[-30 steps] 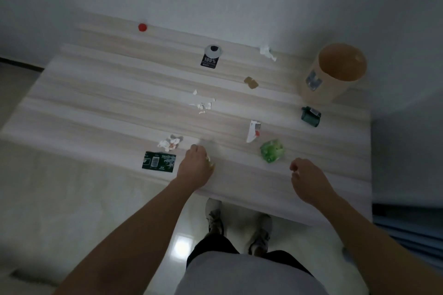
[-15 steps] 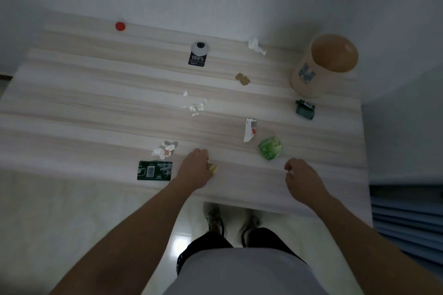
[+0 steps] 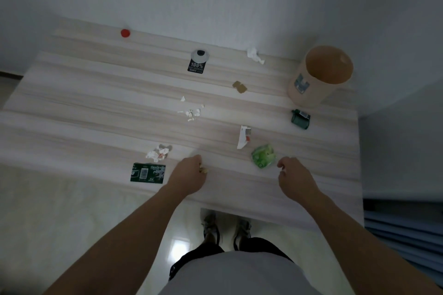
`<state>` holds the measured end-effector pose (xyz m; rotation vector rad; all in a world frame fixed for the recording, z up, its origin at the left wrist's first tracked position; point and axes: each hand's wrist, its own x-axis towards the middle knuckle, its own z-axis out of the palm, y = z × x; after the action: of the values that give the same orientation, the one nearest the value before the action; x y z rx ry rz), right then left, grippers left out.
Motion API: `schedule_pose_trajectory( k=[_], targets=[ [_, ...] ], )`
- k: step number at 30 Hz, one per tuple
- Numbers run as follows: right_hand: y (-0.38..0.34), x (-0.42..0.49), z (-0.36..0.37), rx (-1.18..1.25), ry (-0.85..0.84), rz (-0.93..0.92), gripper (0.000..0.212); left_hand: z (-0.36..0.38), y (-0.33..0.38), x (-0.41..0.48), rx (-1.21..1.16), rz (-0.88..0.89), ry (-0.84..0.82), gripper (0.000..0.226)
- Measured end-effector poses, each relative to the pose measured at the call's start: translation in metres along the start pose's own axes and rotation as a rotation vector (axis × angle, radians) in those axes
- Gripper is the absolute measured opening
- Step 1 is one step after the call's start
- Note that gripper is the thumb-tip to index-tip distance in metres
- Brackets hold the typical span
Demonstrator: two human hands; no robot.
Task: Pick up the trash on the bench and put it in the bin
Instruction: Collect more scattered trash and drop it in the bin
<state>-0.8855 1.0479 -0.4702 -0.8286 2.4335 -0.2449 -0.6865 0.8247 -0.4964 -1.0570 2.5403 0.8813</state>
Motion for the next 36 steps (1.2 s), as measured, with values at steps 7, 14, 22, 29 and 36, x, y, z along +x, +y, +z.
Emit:
schedule_pose_trajectory(
  k=[7, 14, 22, 29, 36],
  targets=[
    [-0.008, 0.031, -0.008, 0.026, 0.004, -0.056, 0.029, -0.003, -0.001, -0.003, -0.002, -0.056, 0.030, 0.010],
    [-0.021, 0.062, -0.005, 0.058, -0.032, -0.083, 0.051, -0.008, 0.002, -0.004, 0.002, -0.093, 0.041, 0.012],
    [-0.015, 0.076, 0.017, 0.042, -0.100, -0.119, 0.073, -0.007, 0.002, -0.006, 0.007, -0.114, 0.080, 0.018],
    [-0.010, 0.075, 0.029, 0.006, -0.127, -0.192, 0.052, -0.001, -0.001, -0.011, 0.007, -0.158, 0.077, 0.018],
    [-0.015, 0.070, 0.038, -0.021, -0.198, -0.194, 0.022, 0.000, -0.003, -0.019, -0.034, -0.173, 0.082, 0.021]
  ],
)
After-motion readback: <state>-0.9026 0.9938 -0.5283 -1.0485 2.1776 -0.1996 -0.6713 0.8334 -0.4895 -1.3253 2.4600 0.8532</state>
